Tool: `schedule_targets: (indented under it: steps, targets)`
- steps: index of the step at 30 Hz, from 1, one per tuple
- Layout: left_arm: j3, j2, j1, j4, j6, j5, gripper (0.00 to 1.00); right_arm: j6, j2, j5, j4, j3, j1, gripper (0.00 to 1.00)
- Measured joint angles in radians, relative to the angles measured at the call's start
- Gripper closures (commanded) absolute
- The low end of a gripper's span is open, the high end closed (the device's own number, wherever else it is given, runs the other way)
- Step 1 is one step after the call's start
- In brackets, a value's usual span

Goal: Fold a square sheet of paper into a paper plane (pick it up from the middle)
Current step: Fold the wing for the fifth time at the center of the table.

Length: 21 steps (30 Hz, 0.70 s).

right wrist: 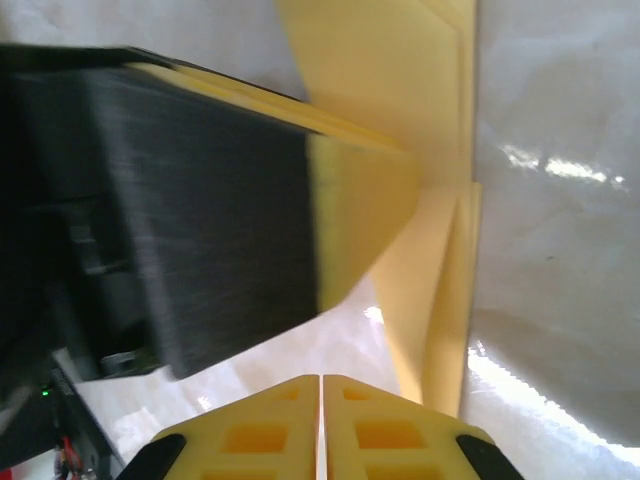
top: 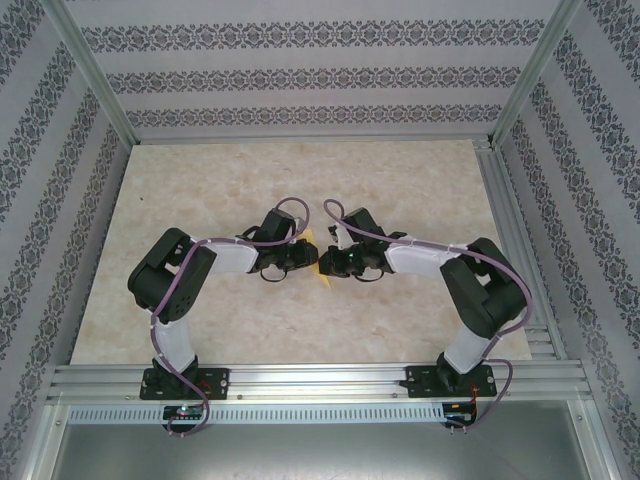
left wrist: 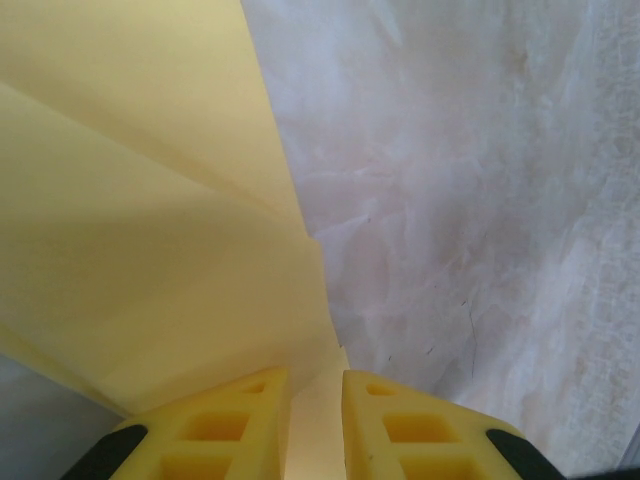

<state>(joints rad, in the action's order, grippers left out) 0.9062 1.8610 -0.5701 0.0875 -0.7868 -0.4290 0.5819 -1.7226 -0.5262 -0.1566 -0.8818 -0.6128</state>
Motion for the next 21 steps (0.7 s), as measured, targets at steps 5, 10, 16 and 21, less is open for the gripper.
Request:
schedule_targets:
  steps: [5,10,16,21]
  targets:
    - [0.000,0.000,0.000,0.000,0.000,0.000,0.77,0.003,-0.067,-0.002,-0.002,0.000,0.000,0.91]
    - [0.007,0.000,0.000,-0.010,0.001,0.000,0.77,0.002,-0.089,-0.002,-0.001,0.000,0.007,0.91]
    - [0.038,0.000,0.009,-0.060,0.037,-0.011,0.76,-0.010,-0.089,0.003,-0.009,0.000,0.011,0.91]
    - [0.099,0.012,0.040,-0.119,0.106,-0.016,0.76,-0.016,-0.090,0.002,-0.014,0.000,0.013,0.91]
